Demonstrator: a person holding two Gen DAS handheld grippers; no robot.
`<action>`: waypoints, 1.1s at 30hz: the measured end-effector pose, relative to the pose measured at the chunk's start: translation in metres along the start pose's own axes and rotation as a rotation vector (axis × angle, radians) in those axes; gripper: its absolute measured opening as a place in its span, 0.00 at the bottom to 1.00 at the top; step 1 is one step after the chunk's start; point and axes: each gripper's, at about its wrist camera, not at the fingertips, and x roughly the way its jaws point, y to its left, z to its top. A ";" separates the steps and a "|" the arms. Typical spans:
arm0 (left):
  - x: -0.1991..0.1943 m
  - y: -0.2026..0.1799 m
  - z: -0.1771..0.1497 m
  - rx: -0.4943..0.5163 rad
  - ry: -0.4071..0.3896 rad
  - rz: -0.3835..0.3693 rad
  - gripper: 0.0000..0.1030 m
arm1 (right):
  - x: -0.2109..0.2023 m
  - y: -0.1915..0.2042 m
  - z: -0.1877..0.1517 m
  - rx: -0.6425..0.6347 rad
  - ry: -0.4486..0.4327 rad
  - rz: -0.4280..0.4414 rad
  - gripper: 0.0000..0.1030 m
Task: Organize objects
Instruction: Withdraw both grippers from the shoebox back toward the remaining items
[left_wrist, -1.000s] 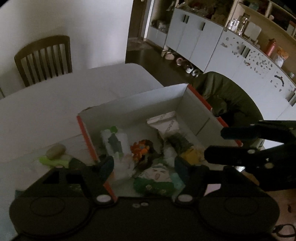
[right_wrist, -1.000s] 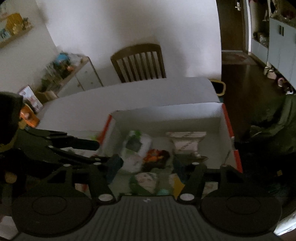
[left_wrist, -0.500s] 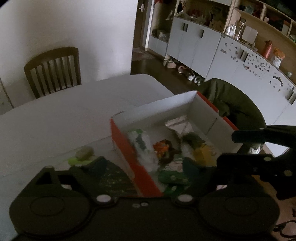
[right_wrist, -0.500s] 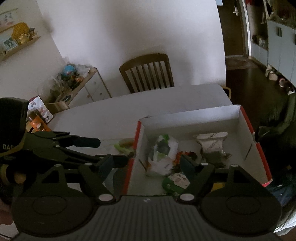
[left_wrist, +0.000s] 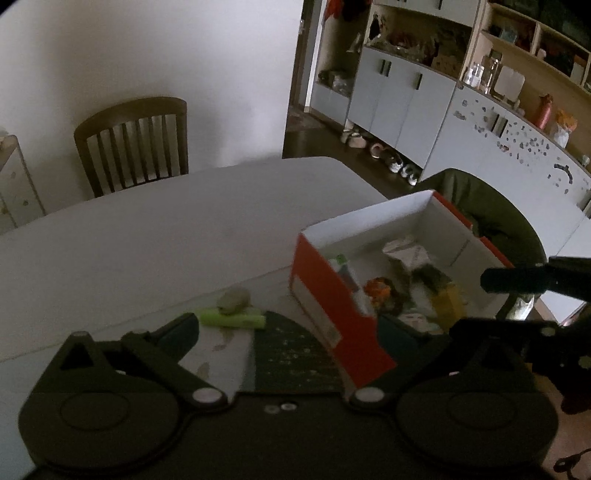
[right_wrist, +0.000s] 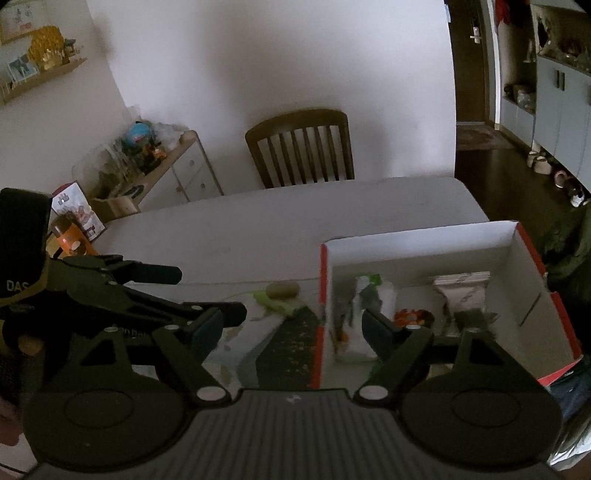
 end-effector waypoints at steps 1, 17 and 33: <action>0.000 0.005 0.000 -0.004 0.001 -0.003 0.99 | 0.003 0.005 -0.001 0.001 0.004 -0.002 0.80; 0.025 0.097 -0.007 -0.073 0.002 0.073 0.99 | 0.063 0.066 -0.011 -0.028 0.081 -0.057 0.80; 0.081 0.123 -0.043 -0.033 0.050 0.076 0.99 | 0.130 0.076 0.014 -0.071 0.122 -0.102 0.80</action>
